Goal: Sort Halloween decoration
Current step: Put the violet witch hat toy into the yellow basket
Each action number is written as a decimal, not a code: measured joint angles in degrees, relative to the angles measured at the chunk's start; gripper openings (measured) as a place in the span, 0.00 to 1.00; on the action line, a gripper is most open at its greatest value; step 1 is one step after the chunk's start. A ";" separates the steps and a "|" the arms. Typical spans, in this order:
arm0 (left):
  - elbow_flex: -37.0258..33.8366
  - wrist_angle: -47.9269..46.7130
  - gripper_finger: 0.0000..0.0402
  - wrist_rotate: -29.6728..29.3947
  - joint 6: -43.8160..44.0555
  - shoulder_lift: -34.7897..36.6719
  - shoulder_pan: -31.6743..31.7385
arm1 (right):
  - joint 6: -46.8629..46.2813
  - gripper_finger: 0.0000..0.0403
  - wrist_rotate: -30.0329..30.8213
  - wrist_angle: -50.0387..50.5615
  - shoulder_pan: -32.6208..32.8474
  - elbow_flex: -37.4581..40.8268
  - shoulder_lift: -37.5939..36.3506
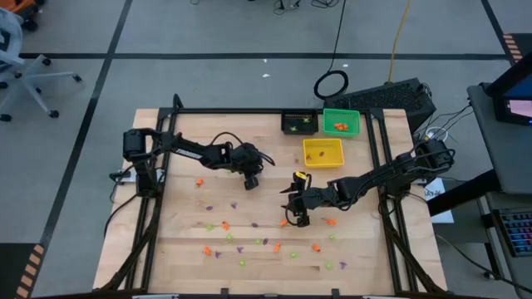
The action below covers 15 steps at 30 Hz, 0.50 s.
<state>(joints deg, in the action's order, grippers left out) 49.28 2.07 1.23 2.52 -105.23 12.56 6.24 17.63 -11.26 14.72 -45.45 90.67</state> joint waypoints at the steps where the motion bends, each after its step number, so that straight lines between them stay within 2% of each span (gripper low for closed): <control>1: 0.00 0.00 0.14 -0.02 0.00 0.00 0.00 | 0.00 0.52 0.01 0.08 0.00 -0.01 0.00; 5: 0.00 0.04 0.14 -0.15 0.02 -0.02 0.02 | -0.85 0.52 1.41 0.92 0.00 -0.01 0.00; 9: -0.07 0.20 0.14 -0.19 0.04 0.32 0.04 | -3.17 0.52 10.07 2.01 0.00 -0.01 -0.15; 15: -0.42 1.17 0.14 -0.47 -2.00 3.39 0.07 | -4.48 0.52 18.01 7.57 0.83 0.01 -3.74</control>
<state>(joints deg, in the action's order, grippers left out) 48.86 3.24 0.76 0.53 -101.84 12.62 1.76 35.64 -3.68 15.55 -45.44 86.94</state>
